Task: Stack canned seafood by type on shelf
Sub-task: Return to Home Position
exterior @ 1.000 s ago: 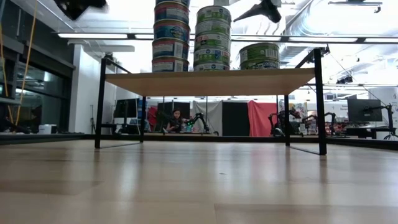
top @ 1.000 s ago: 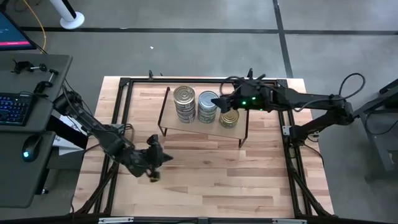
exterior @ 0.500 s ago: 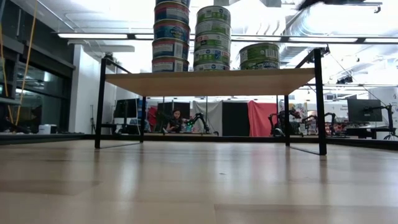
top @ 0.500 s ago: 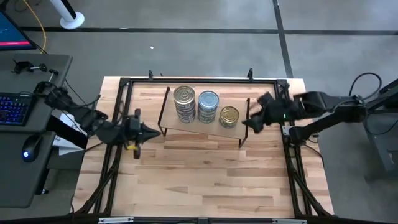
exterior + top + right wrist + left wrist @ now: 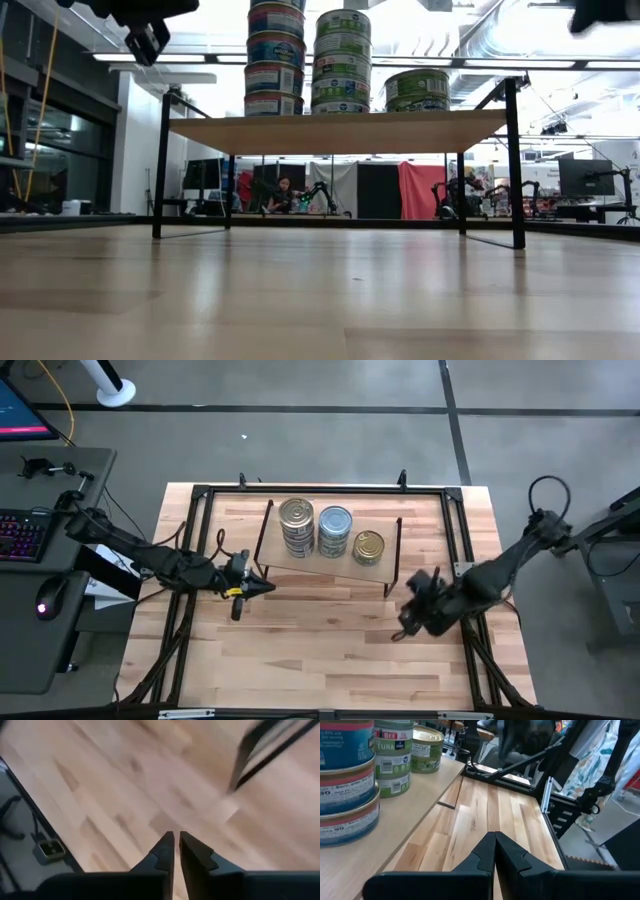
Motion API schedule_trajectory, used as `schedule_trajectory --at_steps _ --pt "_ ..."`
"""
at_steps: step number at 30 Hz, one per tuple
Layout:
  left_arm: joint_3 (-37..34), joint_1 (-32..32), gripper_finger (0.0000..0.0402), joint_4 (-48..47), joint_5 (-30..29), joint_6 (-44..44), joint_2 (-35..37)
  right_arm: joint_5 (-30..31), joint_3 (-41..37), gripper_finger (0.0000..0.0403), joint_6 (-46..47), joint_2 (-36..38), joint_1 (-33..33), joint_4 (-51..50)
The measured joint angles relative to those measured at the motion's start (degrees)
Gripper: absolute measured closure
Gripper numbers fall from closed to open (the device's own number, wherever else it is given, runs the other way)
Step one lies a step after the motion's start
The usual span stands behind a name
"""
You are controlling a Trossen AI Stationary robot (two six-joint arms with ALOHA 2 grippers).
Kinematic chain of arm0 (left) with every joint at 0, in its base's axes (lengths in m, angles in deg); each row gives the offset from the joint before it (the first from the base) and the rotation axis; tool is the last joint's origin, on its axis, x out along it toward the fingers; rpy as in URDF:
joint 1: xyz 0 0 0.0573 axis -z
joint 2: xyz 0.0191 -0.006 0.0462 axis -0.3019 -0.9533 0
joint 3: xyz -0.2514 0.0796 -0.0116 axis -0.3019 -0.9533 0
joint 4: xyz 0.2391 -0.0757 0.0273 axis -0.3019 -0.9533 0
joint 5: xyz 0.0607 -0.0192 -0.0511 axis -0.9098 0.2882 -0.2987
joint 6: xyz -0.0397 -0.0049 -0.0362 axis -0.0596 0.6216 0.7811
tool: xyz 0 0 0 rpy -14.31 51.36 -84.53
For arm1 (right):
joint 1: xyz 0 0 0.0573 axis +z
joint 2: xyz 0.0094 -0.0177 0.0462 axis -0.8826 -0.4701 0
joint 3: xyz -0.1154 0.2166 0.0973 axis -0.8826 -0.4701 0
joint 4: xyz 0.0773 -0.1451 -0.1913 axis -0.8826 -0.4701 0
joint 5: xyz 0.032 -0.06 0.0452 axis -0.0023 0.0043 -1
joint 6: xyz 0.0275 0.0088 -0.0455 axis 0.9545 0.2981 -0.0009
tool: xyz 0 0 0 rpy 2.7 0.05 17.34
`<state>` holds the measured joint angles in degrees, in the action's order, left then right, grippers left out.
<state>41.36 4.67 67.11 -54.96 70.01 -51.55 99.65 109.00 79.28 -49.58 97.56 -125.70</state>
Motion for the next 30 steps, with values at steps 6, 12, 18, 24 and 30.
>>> schedule_trajectory --at_steps 6,12,18,24,30 --pt "-0.2 0.0 0.0402 2.7 -0.1 -0.5 0.6 0.7 -13.2 0.0398 1.5 0.6 -0.7 16.9" --pt "-0.2 -0.5 0.0401 6.2 -0.1 -2.4 2.3 2.3 -16.6 0.0401 -4.4 2.0 -6.6 17.5" --pt "-0.2 -0.5 0.0402 9.1 -0.2 -2.1 5.6 0.0 -16.6 0.0403 -14.3 2.0 -12.1 19.4" --pt "-0.2 -0.5 0.0401 9.0 -0.2 -3.1 8.0 -4.7 -16.6 0.0403 -22.7 2.0 -16.5 19.2" --pt "-0.2 -0.5 0.0401 7.9 -0.2 -4.0 8.1 -6.0 -16.7 0.0403 -30.5 2.0 -21.1 18.4"
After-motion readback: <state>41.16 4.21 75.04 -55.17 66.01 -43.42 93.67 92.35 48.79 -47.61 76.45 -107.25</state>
